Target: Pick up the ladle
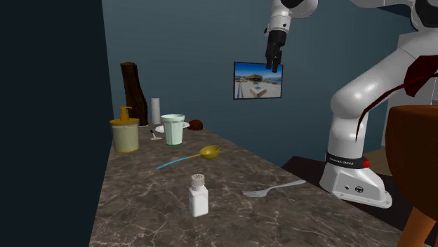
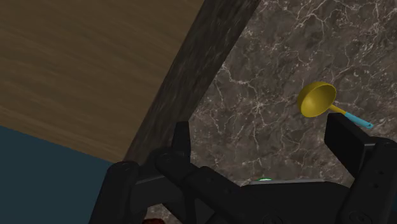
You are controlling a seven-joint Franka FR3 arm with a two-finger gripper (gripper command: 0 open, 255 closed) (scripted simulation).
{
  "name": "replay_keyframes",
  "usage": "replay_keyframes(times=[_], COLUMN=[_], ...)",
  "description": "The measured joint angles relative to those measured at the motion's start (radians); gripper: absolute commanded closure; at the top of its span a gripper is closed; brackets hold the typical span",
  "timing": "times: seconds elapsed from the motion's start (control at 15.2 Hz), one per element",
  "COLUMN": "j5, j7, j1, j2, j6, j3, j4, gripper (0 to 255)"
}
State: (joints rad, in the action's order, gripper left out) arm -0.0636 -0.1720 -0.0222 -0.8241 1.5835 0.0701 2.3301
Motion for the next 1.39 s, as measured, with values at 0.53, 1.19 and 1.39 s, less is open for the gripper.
replay_keyframes(times=[0.53,1.19,1.39], j5=[-0.021,-0.056,-0.060], j7=[-0.085,-0.213,-0.253], j1=[0.071,0.183,0.209], j2=[0.167,0.483,0.571], j6=[0.137,0.330,0.371], j3=[-0.023,-0.087,-0.106], j4=[0.011,-0.047,-0.075], gripper=[0,0,0])
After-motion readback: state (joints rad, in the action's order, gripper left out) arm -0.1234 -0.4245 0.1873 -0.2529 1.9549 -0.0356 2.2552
